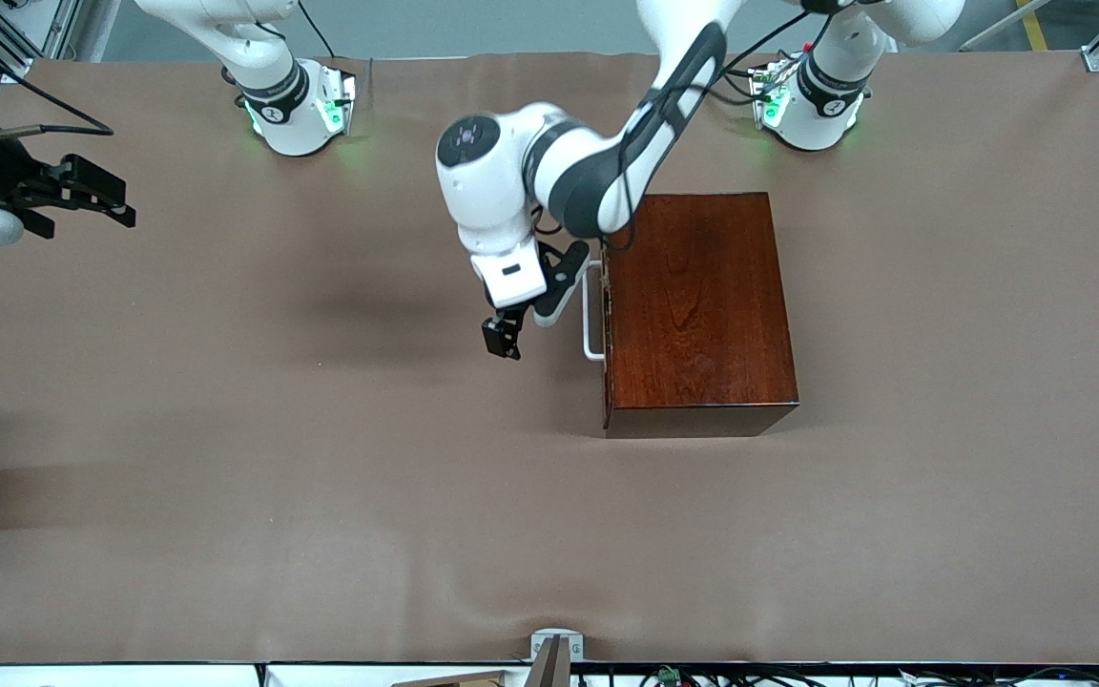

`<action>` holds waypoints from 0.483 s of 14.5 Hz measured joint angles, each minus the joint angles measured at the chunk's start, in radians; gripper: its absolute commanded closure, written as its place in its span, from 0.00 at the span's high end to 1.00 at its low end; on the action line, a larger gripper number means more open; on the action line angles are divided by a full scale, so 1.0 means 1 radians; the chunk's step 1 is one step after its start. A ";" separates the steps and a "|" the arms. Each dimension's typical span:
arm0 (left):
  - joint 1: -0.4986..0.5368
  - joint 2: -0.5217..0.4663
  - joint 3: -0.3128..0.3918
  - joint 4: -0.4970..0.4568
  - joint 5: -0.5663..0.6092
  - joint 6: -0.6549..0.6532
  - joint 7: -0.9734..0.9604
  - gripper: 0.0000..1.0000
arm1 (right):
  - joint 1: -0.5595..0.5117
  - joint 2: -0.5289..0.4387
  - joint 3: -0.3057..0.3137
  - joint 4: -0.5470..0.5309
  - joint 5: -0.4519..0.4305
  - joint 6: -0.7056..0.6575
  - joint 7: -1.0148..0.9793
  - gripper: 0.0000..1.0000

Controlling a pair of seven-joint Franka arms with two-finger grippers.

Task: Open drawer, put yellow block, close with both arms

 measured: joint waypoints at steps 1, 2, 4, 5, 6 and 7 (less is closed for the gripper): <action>0.005 -0.032 0.002 0.000 0.001 -0.016 0.007 1.00 | 0.000 0.000 0.000 0.000 0.000 0.002 0.000 1.00; 0.013 -0.063 0.005 0.000 0.003 -0.039 0.022 1.00 | 0.000 0.000 0.000 0.001 -0.001 0.002 0.000 1.00; 0.042 -0.128 0.006 -0.001 0.004 -0.107 0.095 1.00 | 0.000 0.000 0.000 0.001 -0.002 0.002 0.000 1.00; 0.057 -0.159 0.006 -0.004 0.004 -0.145 0.135 1.00 | 0.000 0.000 0.000 0.001 -0.002 0.002 0.000 1.00; 0.072 -0.187 0.006 -0.009 0.004 -0.173 0.175 1.00 | 0.000 0.000 0.000 0.001 -0.003 0.002 0.000 1.00; 0.086 -0.214 0.007 -0.017 0.004 -0.193 0.213 1.00 | 0.000 0.000 -0.001 0.001 -0.003 0.002 0.000 1.00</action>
